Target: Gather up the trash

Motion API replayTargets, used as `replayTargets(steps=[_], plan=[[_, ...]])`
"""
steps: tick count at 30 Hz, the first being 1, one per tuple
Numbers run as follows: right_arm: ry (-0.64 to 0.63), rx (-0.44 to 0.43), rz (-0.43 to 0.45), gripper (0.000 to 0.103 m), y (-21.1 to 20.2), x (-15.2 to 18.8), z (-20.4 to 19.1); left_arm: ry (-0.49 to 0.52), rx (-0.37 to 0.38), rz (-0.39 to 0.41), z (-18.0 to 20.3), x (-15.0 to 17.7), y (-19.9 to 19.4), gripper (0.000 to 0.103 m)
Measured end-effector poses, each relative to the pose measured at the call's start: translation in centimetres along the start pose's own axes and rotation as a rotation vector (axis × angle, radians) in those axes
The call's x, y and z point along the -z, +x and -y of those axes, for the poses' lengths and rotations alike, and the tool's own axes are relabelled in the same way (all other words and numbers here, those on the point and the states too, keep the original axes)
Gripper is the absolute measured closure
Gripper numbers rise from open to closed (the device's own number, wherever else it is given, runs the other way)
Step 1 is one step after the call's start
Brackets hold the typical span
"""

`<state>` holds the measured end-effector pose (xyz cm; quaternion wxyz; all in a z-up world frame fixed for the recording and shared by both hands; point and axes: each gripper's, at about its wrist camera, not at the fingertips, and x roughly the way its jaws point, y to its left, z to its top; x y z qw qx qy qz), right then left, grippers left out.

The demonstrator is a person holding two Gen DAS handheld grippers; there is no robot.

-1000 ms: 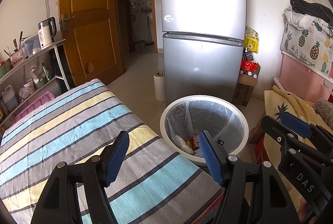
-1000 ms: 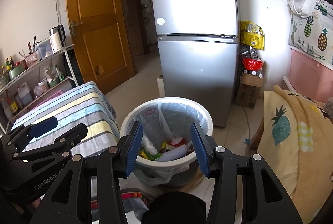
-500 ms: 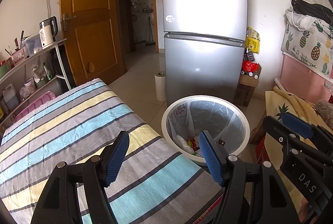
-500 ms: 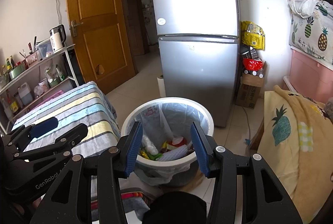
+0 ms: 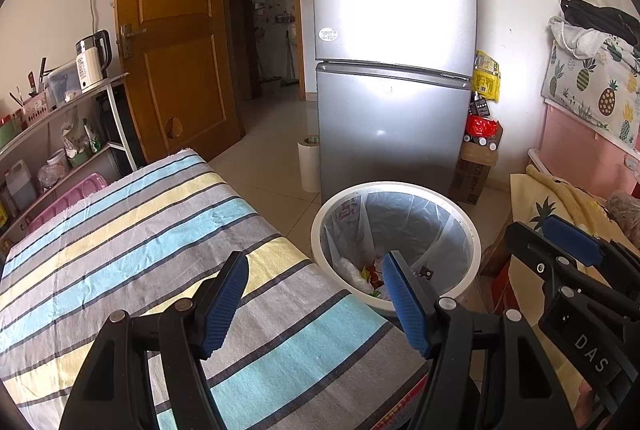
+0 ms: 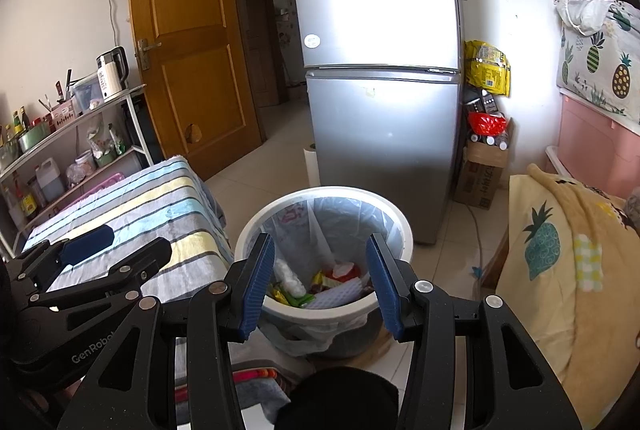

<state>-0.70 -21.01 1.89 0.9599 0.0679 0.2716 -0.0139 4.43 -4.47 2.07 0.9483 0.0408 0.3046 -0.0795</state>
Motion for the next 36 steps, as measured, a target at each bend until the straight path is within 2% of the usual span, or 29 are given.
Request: replayTargets(steps=[36], plan=[[-0.004, -0.007, 0.0, 0.054, -0.1, 0.1, -0.03, -0.008, 0.01, -0.002, -0.25, 0.1, -0.16, 0.034]])
